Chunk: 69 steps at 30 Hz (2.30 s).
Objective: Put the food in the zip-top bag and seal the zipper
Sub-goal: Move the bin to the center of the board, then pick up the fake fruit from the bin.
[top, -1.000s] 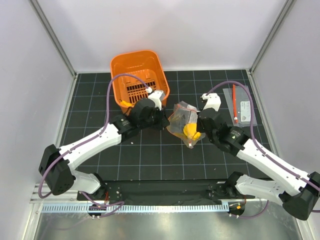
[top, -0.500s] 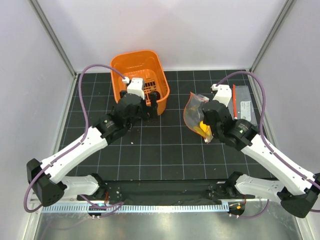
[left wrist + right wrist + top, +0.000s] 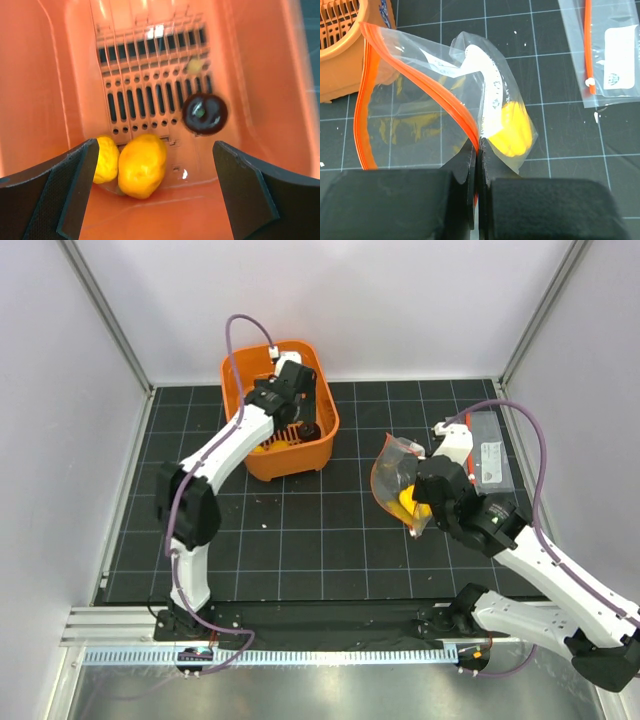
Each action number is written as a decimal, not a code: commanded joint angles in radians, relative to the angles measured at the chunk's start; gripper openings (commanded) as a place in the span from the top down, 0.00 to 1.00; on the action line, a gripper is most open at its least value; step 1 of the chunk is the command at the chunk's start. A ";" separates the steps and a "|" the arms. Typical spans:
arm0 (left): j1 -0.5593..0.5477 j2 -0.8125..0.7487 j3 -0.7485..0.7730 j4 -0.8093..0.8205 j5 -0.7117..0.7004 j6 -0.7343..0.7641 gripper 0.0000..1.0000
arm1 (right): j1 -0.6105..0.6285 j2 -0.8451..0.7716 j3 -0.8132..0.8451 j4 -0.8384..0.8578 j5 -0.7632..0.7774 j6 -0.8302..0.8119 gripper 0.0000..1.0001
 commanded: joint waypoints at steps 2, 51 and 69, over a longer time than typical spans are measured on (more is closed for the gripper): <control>0.010 0.122 0.214 -0.376 0.042 -0.024 0.00 | -0.002 0.015 -0.009 0.040 -0.010 0.016 0.99; -0.073 -0.200 -0.406 -0.108 0.176 0.077 0.00 | -0.002 -0.011 -0.089 0.140 -0.140 -0.005 0.99; -0.063 -0.037 -0.584 -0.024 0.279 0.034 0.10 | -0.002 0.023 -0.102 0.170 -0.177 -0.001 0.99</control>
